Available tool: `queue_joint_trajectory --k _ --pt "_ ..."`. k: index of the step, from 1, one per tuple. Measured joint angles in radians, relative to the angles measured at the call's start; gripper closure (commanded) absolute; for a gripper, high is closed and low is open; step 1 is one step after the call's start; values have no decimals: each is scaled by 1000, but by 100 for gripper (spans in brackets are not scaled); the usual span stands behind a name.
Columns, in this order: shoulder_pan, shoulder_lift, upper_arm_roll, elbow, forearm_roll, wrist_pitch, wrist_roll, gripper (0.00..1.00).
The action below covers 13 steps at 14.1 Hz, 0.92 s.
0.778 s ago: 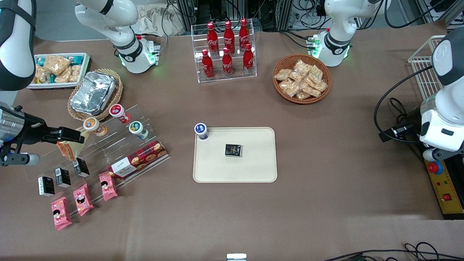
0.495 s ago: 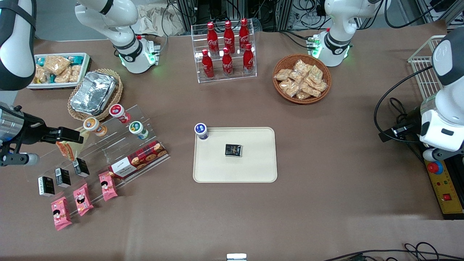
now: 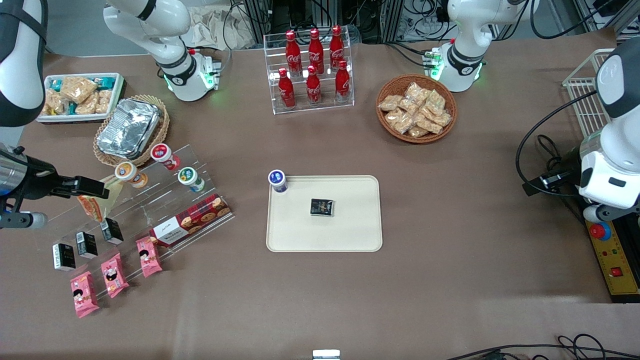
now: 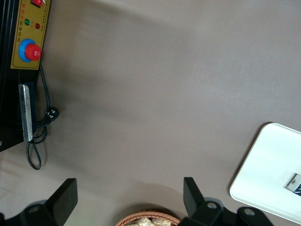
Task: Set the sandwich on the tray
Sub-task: 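Move the right gripper toward the wrapped sandwich on the acrylic rack, then close the right gripper on the plastic-wrapped sandwich and lift it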
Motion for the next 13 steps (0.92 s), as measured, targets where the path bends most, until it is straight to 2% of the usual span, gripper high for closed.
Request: queue_joint_trajectory --k 3,8,13 --pt "-26 -36 -18 -73 -24 23 -3 0" --pt "-39 -125 -109 -308 -25 222 -118 0" --pt "-41 -125 -136 -465 -28 361 -133 0"
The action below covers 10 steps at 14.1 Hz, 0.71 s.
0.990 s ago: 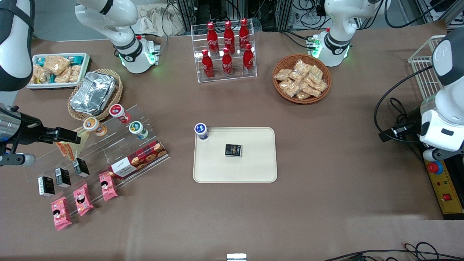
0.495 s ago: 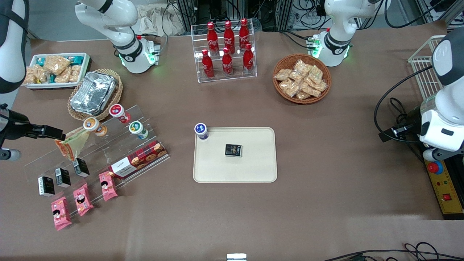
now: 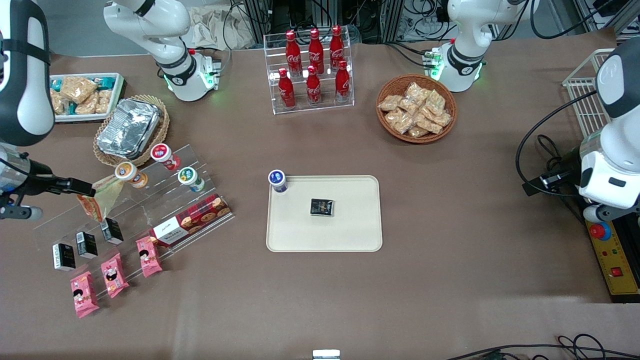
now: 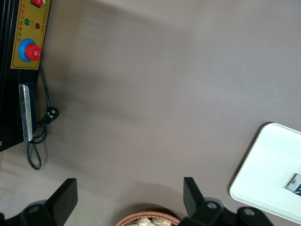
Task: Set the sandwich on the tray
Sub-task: 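Close the right gripper on the plastic-wrapped sandwich and lift it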
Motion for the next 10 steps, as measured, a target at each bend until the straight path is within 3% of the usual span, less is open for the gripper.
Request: queue_joint_trajectory --k 3,10 --pt "0 1 -7 -58 -29 74 0 0" --pt "0 40 -14 -90 -31 129 0 2"
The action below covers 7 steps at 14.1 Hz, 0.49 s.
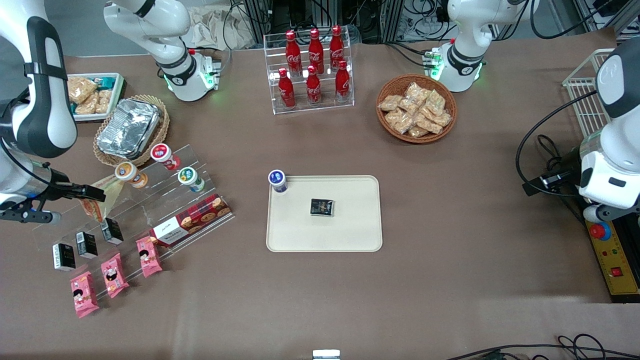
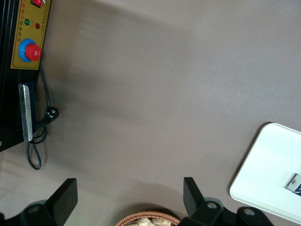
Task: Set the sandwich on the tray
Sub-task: 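Close the right gripper on the plastic-wrapped sandwich and lift it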
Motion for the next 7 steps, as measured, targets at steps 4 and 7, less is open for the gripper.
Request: queue_joint_trajectory --k 4,7 --pt "0 30 0 -2 -13 22 0 40" --pt "0 36 -1 -2 -25 19 -5 51"
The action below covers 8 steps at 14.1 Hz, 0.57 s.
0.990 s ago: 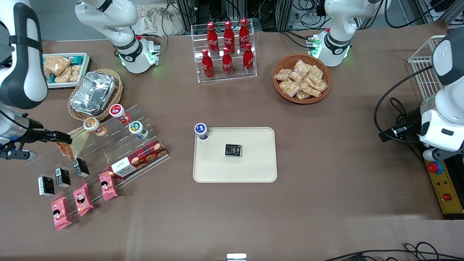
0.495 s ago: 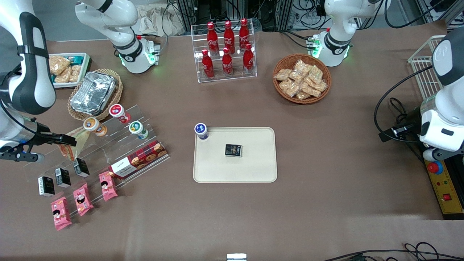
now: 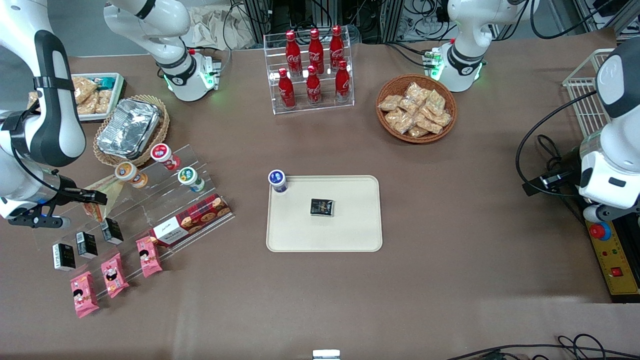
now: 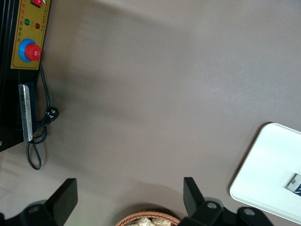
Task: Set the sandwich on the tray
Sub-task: 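Close the right gripper on the plastic-wrapped sandwich and lift it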
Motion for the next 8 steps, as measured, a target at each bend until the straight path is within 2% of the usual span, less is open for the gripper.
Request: queue_joint_trajectory --k 4,8 --pt "0 -3 0 39 -4 -44 -58 51" --pt "4 -1 5 205 -4 -208 -135 50"
